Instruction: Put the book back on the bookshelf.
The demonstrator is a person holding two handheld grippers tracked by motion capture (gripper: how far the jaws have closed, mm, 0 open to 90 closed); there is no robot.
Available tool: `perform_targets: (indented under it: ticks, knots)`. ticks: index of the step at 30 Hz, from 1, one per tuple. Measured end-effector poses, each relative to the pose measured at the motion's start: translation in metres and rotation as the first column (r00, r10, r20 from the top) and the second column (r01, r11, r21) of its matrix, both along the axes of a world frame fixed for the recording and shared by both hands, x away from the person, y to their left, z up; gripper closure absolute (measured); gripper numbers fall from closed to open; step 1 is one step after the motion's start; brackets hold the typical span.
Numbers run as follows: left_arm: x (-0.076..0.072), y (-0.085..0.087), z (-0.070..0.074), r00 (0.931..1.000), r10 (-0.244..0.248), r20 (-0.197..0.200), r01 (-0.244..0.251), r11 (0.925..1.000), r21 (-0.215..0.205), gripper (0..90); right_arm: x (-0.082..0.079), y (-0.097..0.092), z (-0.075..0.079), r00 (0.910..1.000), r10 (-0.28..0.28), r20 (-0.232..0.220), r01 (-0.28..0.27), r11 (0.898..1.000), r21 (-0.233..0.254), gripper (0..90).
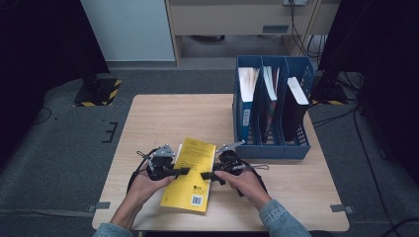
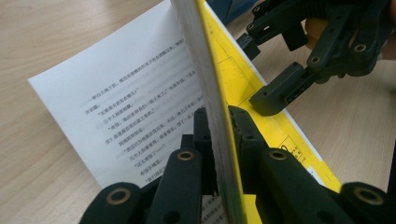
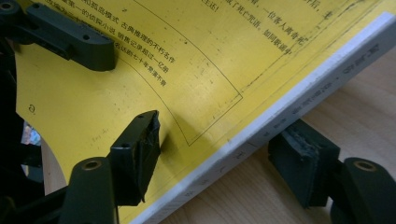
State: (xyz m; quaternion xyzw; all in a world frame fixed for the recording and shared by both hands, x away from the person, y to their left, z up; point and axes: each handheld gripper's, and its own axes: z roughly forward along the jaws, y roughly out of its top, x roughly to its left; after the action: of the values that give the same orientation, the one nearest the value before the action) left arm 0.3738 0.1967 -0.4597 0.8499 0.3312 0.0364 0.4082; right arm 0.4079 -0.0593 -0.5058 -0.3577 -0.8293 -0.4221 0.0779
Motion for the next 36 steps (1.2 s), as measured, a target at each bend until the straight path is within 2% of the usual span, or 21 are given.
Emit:
perform_targets:
  ticks: [3,9,15,20,23,25,29,32,36]
  knots:
    - [0.001,0.000,0.004,0.9999,0.004,0.012,-0.004,1.0000,0.004,83.1,-0.001,-0.001,0.009,0.9989,-0.005,0.046,0.006,1.000,-0.016,37.8]
    - [0.003,0.005,0.009,0.9993,0.014,0.034,-0.014,0.9998,-0.016,83.8,-0.003,-0.003,0.030,0.9961,-0.012,0.087,0.013,1.000,-0.004,41.8]
    - [0.003,0.008,0.014,0.9982,0.019,0.057,-0.018,0.9995,-0.028,84.1,-0.004,0.000,0.049,0.9919,0.024,0.125,-0.019,0.999,-0.038,41.8]
    - [0.003,0.009,0.014,0.9980,0.019,0.061,-0.017,0.9995,-0.028,84.3,-0.004,0.006,0.052,0.9885,0.036,0.147,-0.025,0.997,-0.076,43.7]
    - [0.003,0.010,0.014,0.9981,0.016,0.060,-0.014,0.9995,-0.029,84.4,-0.004,0.010,0.051,0.9907,0.052,0.126,-0.044,0.997,-0.066,43.7]
    - [0.003,0.011,0.014,0.9980,0.018,0.060,-0.016,0.9995,-0.029,84.4,-0.006,0.014,0.051,0.9888,0.057,0.138,-0.045,0.995,-0.086,43.7]
    - [0.003,0.011,0.014,0.9980,0.019,0.060,-0.017,0.9992,-0.036,84.3,-0.004,0.017,0.052,0.9888,0.063,0.135,-0.049,0.994,-0.101,43.7]
    - [0.002,0.010,0.014,0.9978,0.016,0.065,-0.013,0.9993,-0.035,84.5,-0.004,0.021,0.052,0.9885,0.083,0.126,-0.065,0.989,-0.135,42.8]
    - [0.002,0.010,0.014,0.9976,0.014,0.067,-0.012,0.9993,-0.035,84.4,-0.002,0.022,0.050,0.9889,0.080,0.126,-0.060,0.986,-0.154,42.8]
